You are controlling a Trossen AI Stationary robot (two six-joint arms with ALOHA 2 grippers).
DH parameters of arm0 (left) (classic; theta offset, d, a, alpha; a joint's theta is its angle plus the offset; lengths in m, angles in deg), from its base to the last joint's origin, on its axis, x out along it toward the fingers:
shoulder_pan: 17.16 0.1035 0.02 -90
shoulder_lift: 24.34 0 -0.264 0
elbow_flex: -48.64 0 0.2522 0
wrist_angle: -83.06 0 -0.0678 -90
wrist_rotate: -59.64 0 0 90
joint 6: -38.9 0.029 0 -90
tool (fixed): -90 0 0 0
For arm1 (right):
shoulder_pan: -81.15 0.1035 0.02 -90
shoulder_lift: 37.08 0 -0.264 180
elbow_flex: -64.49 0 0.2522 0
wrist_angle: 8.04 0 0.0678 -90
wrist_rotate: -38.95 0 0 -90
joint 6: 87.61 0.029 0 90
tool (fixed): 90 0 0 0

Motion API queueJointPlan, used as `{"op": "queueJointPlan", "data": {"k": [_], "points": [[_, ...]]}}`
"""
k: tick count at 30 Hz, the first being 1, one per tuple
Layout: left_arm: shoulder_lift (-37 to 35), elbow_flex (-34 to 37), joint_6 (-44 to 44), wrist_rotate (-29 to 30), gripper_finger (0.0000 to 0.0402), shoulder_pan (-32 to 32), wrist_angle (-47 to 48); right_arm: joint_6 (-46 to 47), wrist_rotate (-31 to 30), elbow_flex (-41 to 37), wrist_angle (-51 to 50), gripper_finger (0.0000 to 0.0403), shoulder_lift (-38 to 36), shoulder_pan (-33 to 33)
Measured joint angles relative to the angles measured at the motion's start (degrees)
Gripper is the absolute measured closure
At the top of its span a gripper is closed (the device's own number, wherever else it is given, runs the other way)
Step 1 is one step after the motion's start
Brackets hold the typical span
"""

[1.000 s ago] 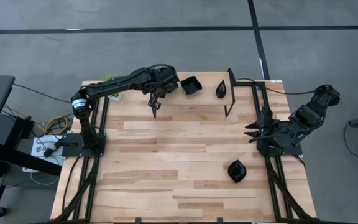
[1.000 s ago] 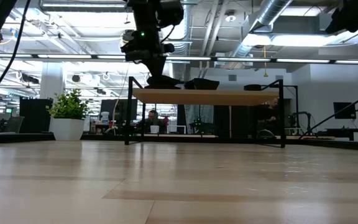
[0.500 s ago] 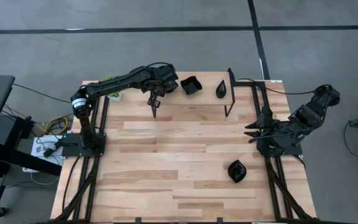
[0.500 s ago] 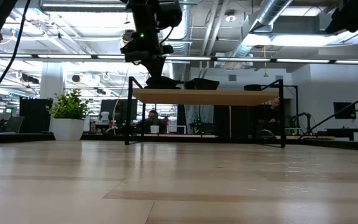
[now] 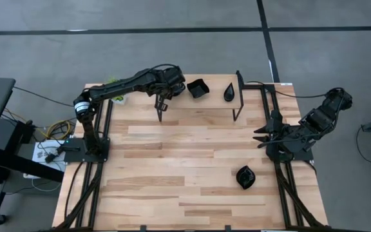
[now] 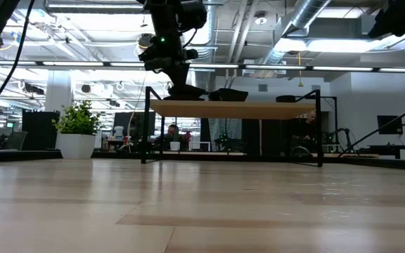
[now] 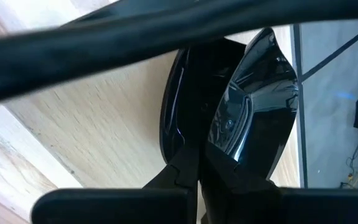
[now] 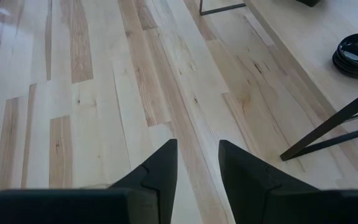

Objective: Pick & Place Mini shaped plates
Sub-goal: Stack the black plate on top of the black plate on the shelf

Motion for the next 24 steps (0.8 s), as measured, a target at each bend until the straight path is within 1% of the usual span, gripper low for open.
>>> {"op": "queueJointPlan", "data": {"k": [6,16,24], "points": [[0.00,0.00,0.00,0.02,0.0386,0.30,-0.16,0.00,0.02,0.00,0.00,0.0290,0.00,0.00],[0.00,0.00,-0.37,0.22,0.0319,0.33,-0.23,0.00,0.02,0.00,0.00,0.0290,0.01,0.01],[0.00,0.00,-0.39,0.09,0.0277,0.48,-0.08,-0.01,0.00,0.00,0.00,0.0290,0.02,0.01]]}}
